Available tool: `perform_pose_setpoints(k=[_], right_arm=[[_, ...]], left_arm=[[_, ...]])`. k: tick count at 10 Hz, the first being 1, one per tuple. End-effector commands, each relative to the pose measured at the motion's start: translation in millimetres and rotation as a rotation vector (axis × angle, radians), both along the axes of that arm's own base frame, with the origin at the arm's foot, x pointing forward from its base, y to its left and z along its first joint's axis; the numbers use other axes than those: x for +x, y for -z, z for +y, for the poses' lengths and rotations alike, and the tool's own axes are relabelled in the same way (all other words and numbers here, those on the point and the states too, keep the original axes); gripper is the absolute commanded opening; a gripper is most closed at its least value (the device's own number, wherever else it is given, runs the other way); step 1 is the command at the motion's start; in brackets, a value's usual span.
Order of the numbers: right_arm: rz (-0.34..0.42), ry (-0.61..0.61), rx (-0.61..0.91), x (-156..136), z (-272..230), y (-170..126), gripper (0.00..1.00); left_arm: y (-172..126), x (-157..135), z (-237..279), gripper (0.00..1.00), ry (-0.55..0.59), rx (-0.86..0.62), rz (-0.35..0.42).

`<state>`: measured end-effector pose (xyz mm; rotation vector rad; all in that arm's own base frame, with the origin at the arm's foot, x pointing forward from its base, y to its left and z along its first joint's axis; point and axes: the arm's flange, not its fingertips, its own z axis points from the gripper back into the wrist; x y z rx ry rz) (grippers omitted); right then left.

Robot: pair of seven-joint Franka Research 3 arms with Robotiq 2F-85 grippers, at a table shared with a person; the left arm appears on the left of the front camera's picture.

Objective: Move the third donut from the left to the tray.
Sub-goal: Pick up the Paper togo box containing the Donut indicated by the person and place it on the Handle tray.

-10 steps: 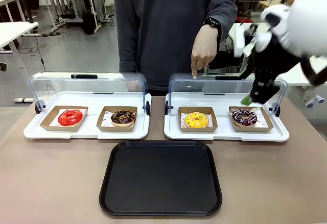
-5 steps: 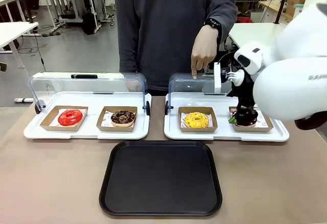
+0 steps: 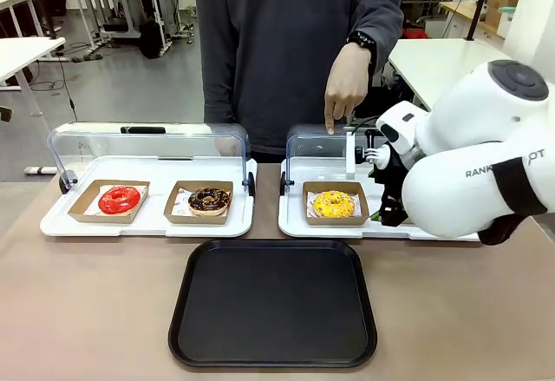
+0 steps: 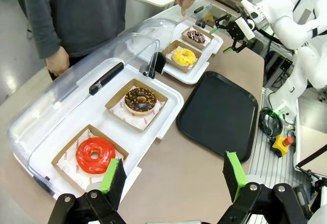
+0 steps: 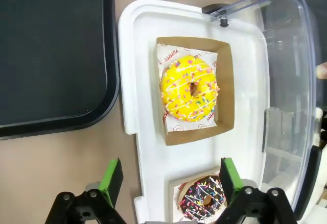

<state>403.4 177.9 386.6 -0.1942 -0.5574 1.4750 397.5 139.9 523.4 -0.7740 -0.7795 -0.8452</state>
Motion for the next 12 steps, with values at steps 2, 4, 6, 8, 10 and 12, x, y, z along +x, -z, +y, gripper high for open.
perform_pose_setpoints(k=[2, 4, 6, 8, 10, 12], right_arm=[[0.004, 0.001, -0.008, -4, -1, -10, 1.00], [0.004, 0.001, -0.008, -4, -1, -10, 1.00], [-0.009, 0.014, -0.024, 8, 4, -6, 1.00], [0.037, 0.037, -0.043, 25, 13, 0, 1.00], [0.077, 0.057, -0.067, 40, 18, 9, 1.00], [0.103, 0.054, -0.079, 52, 21, 16, 1.00]], left_arm=[[-2, -1, 0, 1.00, 0.005, -0.018, -0.014], [-2, -1, 0, 1.00, 0.005, -0.018, -0.014], [-2, -1, 0, 1.00, 0.005, -0.018, -0.014], [-2, -1, 0, 1.00, 0.005, -0.018, -0.014], [-2, -1, 0, 1.00, 0.005, -0.018, -0.014], [-2, -1, 0, 1.00, 0.005, -0.018, -0.014]])
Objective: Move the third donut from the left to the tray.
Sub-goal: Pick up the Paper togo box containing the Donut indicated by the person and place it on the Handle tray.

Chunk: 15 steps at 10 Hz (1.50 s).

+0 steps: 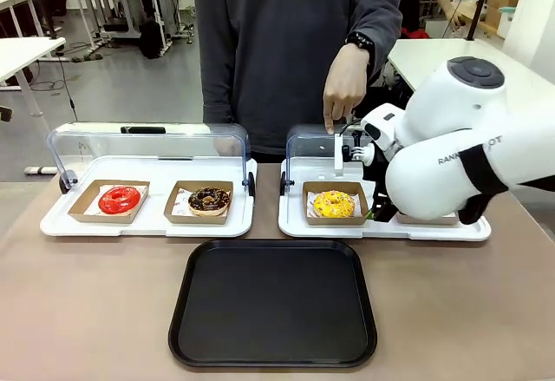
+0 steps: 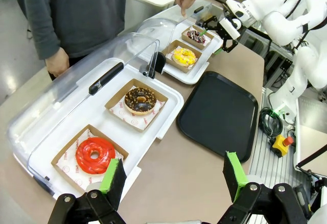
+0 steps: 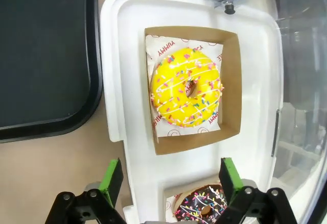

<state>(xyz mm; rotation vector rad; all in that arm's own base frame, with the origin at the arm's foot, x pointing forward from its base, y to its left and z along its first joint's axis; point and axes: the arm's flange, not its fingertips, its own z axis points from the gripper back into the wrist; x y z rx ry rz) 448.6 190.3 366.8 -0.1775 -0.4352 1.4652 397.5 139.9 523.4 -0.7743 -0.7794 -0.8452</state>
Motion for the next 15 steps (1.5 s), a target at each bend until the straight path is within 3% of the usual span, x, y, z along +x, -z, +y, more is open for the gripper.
perform_pose_setpoints(k=[1, 4, 10, 15], right_arm=[[0.020, 0.018, -0.031, 14, 10, 1, 1.00], [0.065, 0.005, -0.054, 30, 11, 22, 1.00], [0.084, -0.011, -0.062, 55, 10, 50, 1.00], [0.120, -0.012, -0.064, 55, 9, 55, 1.00]], left_arm=[[-2, -1, 0, 1.00, 0.005, -0.018, -0.014], [-2, -1, 0, 1.00, 0.005, -0.018, -0.014], [-2, -1, 0, 1.00, 0.005, -0.018, -0.014], [-2, -1, 0, 1.00, 0.005, -0.018, -0.014]])
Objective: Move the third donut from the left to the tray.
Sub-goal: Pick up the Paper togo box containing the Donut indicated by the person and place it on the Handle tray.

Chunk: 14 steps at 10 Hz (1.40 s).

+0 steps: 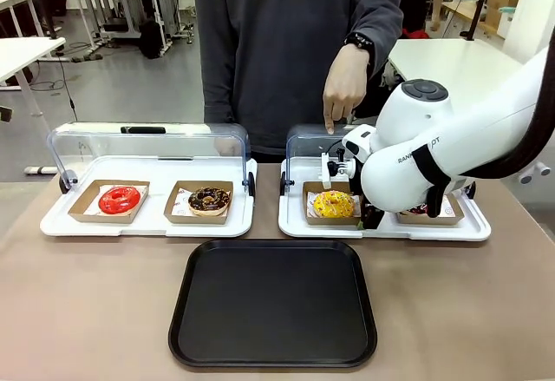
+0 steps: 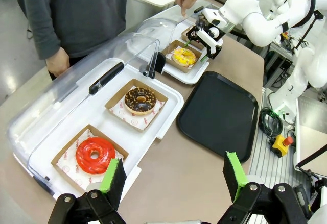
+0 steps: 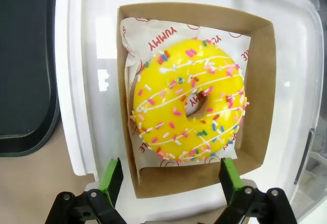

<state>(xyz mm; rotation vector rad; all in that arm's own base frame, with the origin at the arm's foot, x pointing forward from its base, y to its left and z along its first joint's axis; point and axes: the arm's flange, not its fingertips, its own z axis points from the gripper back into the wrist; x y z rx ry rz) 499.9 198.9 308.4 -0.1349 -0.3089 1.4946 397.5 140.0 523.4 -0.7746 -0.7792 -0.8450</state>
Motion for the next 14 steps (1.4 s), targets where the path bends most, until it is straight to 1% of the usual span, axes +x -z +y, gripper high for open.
perform_pose_setpoints(k=[1, 2, 3, 5, 6, 7, 8, 13, 14], right_arm=[[0.020, 0.005, -0.016, 3.1, -0.1, -2.4, 0.44], [0.028, 0.009, -0.023, 3.0, 0.0, -1.2, 0.41], [0.038, 0.009, -0.029, 2.6, -0.3, -1.8, 0.00], [0.055, 0.008, -0.037, 2.5, 0.3, -0.9, 0.00], [0.060, 0.006, -0.034, 3.1, 1.2, -0.2, 0.14], [0.065, 0.006, -0.034, 3.1, 1.5, 0.0, 0.05], [0.069, 0.007, -0.031, 3.9, 1.8, 0.6, 0.00], [0.078, -0.004, -0.049, 5.5, 2.3, 0.9, 0.00], [0.070, -0.047, -0.006, 5.6, 1.6, -1.4, 0.00]], left_arm=[[-2.0, -0.8, -0.2, 1.00, 0.005, -0.017, -0.015], [-2.0, -0.8, -0.2, 1.00, 0.005, -0.017, -0.015], [-2.0, -0.8, -0.2, 1.00, 0.005, -0.017, -0.015], [-2.0, -0.8, -0.2, 1.00, 0.005, -0.017, -0.015], [-2.0, -0.8, -0.2, 1.00, 0.005, -0.017, -0.015], [-2.0, -0.8, -0.2, 1.00, 0.005, -0.017, -0.015], [-2.0, -0.8, -0.2, 1.00, 0.005, -0.017, -0.015], [-2.0, -0.8, -0.2, 1.00, 0.005, -0.017, -0.015], [-2.0, -0.8, -0.2, 1.00, 0.005, -0.017, -0.015]])
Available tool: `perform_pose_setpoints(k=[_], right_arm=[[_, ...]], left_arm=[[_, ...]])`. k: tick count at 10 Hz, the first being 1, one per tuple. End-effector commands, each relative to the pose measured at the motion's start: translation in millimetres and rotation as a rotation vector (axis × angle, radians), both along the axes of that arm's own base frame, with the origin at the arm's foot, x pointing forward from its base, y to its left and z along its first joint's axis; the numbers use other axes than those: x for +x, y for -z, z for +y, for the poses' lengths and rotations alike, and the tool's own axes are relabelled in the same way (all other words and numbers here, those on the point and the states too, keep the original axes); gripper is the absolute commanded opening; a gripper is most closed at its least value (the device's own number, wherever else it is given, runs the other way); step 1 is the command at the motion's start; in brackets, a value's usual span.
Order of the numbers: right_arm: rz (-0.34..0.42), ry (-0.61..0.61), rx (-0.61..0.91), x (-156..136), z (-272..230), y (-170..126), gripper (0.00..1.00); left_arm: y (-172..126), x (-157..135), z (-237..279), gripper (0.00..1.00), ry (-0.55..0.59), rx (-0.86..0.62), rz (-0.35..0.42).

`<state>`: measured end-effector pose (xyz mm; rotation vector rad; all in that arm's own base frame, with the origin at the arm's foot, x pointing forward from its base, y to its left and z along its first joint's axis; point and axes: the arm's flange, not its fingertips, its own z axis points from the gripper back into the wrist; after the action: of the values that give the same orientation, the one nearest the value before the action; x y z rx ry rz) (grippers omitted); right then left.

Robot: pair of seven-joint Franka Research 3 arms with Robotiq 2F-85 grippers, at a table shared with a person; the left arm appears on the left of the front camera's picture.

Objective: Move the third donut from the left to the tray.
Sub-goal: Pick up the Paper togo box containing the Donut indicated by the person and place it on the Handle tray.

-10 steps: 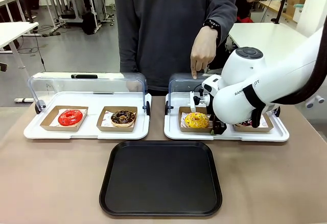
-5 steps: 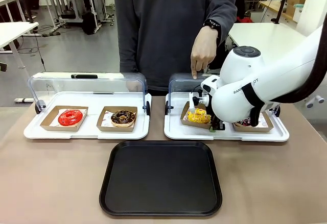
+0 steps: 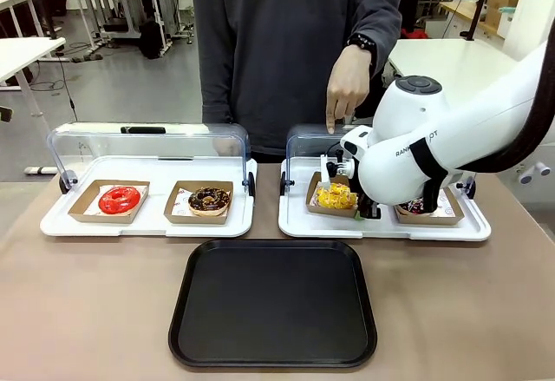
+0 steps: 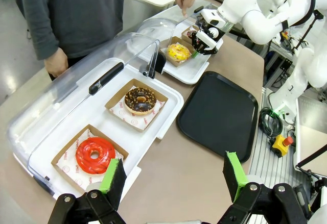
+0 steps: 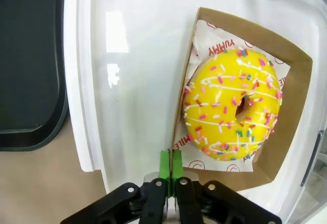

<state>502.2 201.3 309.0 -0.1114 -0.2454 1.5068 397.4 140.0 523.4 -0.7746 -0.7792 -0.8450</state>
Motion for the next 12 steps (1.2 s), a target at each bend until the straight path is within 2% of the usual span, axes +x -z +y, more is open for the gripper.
perform_pose_setpoints(k=[1, 3, 4, 6, 10, 12], right_arm=[[0.000, 0.008, -0.002, 0, -1, 0, 0.00], [0.000, -0.001, 0.000, 0, 1, 0, 0.02], [-0.054, -0.019, -0.003, -7, 0, -15, 0.02], [-0.112, -0.048, 0.012, -22, 2, -44, 0.02], [-0.097, -0.096, 0.033, -56, 2, -78, 0.02], [-0.095, -0.136, 0.065, -91, 2, -87, 0.02]], left_arm=[[-2, -1, 0, 1.00, 0.005, -0.017, -0.015], [-2, -1, 0, 1.00, 0.005, -0.017, -0.015], [-2, -1, 0, 1.00, 0.005, -0.017, -0.015], [-2, -1, 0, 1.00, 0.005, -0.017, -0.015], [-2, -1, 0, 1.00, 0.005, -0.017, -0.015], [-2, -1, 0, 1.00, 0.005, -0.017, -0.015]])
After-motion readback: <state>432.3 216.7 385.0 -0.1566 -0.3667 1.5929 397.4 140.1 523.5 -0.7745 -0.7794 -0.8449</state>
